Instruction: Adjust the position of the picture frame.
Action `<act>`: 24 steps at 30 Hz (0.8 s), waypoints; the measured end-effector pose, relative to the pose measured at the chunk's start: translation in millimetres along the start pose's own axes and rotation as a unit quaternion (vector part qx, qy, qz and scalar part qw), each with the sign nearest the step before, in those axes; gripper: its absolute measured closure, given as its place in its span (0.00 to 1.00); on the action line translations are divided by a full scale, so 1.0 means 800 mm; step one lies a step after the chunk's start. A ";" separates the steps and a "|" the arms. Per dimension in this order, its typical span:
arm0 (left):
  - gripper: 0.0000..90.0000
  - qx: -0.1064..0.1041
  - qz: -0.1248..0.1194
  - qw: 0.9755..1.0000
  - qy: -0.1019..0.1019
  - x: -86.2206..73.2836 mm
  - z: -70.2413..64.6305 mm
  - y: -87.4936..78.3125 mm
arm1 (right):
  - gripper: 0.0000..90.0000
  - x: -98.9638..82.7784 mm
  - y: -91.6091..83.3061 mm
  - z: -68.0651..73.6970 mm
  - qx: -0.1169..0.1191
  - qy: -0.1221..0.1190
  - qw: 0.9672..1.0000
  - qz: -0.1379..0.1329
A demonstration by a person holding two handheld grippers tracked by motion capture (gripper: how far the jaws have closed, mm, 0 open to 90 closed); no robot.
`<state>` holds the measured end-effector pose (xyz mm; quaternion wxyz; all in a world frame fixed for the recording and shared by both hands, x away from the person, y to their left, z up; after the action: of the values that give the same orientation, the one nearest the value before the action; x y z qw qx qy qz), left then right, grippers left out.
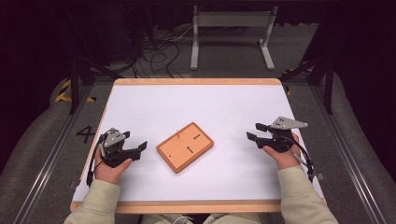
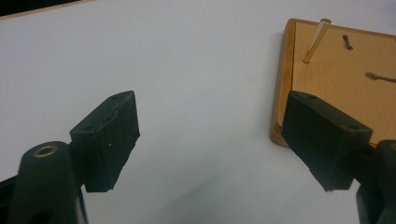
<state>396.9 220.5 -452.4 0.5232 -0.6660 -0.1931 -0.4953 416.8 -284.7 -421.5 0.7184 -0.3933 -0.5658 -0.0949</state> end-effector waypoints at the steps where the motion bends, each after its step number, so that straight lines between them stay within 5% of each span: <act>1: 0.22 -0.001 0.000 1.000 -0.002 0.001 0.000 0.000 | 0.49 0.000 0.000 0.001 -0.001 -0.001 1.000 0.001; 24: 0.47 -0.023 -0.004 1.000 0.014 0.033 -0.014 0.021 | 0.49 -0.007 -0.019 0.002 -0.016 -0.001 1.000 -0.002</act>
<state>416.5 197.4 -438.6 0.5082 -0.6704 -0.1770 -0.5109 404.6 -295.7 -419.4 0.7111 -0.4039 -0.5659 -0.1050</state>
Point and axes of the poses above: each handheld gripper's, and its own axes: y roughly forward along the jaws, x roughly out of its top, z roughly to its left, the point moved 2 cm from there along y, roughly forward along the jaws, and after that the axes turned 7 degrees about x, right-handed, at the moved point
